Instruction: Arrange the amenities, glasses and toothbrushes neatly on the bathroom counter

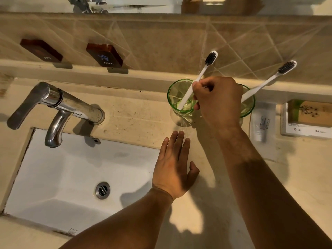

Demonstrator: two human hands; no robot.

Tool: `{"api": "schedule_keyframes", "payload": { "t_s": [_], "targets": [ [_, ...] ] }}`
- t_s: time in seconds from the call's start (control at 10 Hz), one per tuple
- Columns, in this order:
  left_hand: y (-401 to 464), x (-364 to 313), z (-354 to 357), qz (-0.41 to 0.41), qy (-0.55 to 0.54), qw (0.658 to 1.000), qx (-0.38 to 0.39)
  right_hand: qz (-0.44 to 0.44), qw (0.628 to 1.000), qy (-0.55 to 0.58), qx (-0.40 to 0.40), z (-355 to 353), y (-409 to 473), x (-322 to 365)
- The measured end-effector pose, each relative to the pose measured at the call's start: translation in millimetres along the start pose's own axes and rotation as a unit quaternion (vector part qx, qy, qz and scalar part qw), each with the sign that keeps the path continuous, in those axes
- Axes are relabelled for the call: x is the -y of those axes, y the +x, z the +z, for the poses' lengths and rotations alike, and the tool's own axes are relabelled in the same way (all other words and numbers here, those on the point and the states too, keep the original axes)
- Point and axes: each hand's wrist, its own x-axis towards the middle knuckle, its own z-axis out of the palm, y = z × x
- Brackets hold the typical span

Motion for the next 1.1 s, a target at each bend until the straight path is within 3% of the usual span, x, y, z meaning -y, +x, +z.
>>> {"api": "schedule_keyframes", "payload": {
  "t_s": [0.7, 1.1],
  "targets": [
    [0, 0, -1, -0.011, 0.015, 0.999, 0.03, 0.007, 0.997, -0.069, -0.035, -2, 4, -4],
    [-1, -1, 0, -0.009, -0.004, 1.0, 0.012, 0.03, 0.998, -0.042, -0.034, -7, -2, -7]
  ]
}}
